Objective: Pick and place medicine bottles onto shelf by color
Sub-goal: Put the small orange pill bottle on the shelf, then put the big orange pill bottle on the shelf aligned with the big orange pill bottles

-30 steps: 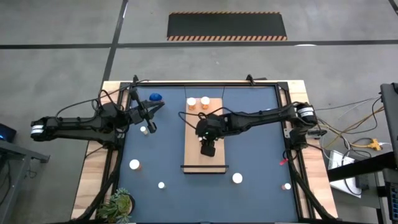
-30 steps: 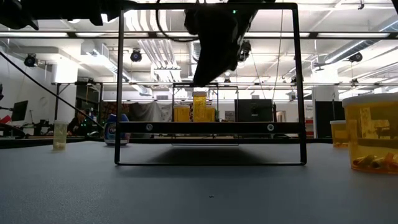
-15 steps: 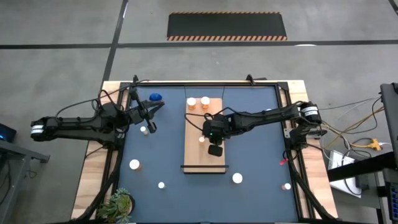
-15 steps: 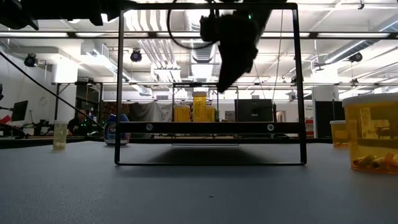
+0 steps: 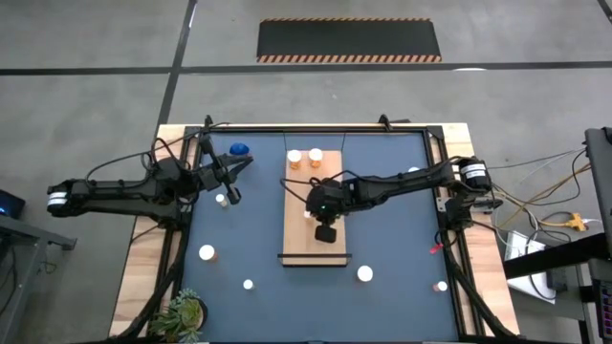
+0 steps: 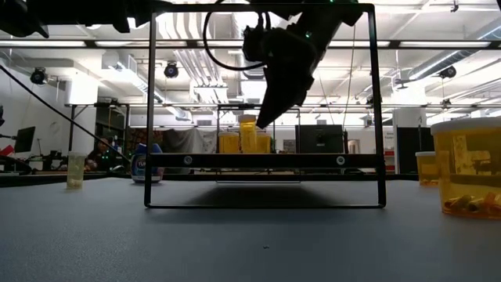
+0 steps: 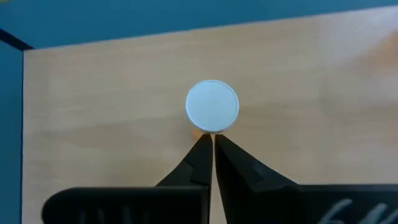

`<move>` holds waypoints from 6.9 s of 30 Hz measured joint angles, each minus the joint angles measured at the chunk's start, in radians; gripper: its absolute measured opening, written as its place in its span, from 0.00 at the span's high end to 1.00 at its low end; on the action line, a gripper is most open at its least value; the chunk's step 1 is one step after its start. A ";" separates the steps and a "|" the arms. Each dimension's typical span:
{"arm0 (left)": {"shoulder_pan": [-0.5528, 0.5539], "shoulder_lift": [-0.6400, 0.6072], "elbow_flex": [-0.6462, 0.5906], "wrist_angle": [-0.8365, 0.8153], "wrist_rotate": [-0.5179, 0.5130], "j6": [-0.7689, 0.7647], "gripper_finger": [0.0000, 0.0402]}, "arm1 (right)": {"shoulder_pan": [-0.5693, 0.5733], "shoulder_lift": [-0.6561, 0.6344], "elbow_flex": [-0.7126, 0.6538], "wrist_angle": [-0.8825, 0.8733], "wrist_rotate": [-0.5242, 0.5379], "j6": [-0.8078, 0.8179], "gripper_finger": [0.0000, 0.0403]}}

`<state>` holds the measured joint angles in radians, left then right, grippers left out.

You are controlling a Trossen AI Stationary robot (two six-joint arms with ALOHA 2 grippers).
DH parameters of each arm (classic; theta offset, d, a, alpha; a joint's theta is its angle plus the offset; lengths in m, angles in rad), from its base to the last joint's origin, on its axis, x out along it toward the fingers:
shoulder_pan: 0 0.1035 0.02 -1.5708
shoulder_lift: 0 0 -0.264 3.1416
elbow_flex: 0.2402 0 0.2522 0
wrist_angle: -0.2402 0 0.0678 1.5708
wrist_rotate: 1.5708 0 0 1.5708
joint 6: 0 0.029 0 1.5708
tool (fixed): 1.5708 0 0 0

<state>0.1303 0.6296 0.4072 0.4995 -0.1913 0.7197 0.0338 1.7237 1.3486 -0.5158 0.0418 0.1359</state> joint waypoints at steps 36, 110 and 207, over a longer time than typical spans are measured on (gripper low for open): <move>-0.001 0.215 0.134 -0.197 0.050 -0.294 1.00 | 0.032 -0.263 -0.083 -0.174 0.193 -0.076 0.98; -0.041 0.895 0.524 -0.626 0.382 -0.558 1.00 | 0.043 -0.692 -0.791 0.738 0.250 -0.133 0.98; -0.041 0.541 0.464 -0.665 0.358 -0.400 1.00 | 0.034 -0.691 -0.541 0.198 0.273 0.182 0.98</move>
<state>0.0891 1.1705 0.8711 -0.1654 0.1665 0.3198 0.0677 1.0325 0.8072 -0.3176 0.3143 0.3183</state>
